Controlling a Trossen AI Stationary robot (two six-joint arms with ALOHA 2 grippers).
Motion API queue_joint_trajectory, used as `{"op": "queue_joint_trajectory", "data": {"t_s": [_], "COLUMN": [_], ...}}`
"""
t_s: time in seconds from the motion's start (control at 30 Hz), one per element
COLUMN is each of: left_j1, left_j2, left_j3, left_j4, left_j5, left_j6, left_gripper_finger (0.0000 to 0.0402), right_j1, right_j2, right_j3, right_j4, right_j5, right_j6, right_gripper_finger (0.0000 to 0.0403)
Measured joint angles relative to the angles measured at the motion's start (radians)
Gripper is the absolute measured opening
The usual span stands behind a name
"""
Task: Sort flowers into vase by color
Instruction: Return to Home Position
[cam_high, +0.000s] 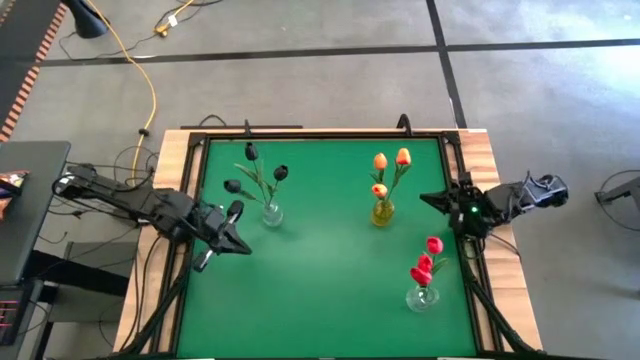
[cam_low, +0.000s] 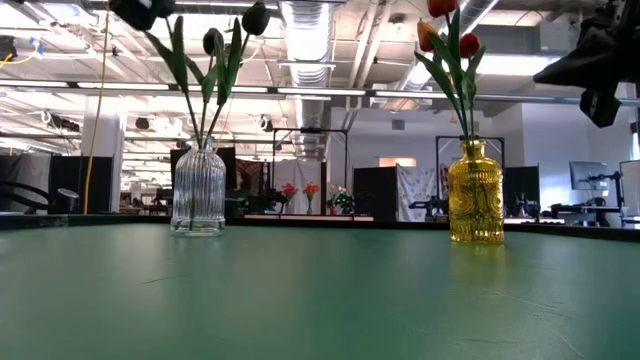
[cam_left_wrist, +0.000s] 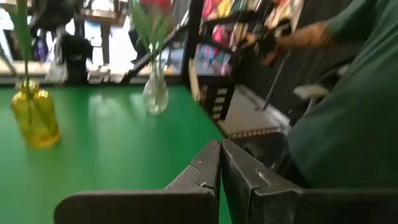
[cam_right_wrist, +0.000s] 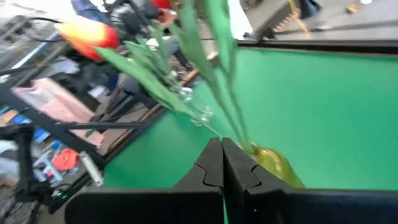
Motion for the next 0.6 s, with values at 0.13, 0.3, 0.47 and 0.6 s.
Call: {"op": "queue_joint_trajectory", "data": {"t_s": [0.13,0.3,0.47,0.6], "left_j1": [0.0,0.001,0.013,0.028], "left_j2": [0.0,-0.01,-0.043,-0.083], "left_j3": [0.0,-0.069,-0.186,-0.232], "left_j4": [-0.067,0.011,0.15,0.19], "left_j5": [-0.038,-0.059,-0.089,-0.093], "left_j6": [0.009,0.016,-0.034,-0.047], "left_gripper_finger": [0.0,0.0,0.0,0.0], "right_j1": [-0.032,-0.081,-0.141,-0.209], "right_j2": [0.0,0.0,0.0,0.0], "right_j3": [0.0,-0.011,-0.083,-0.137], "right_j4": [0.066,0.11,0.171,0.231], "right_j5": [-0.074,-0.162,-0.262,-0.318], "right_j6": [-0.081,-0.113,-0.152,-0.191], "right_gripper_finger": [0.0016,0.0016,0.0016,0.0016]}}
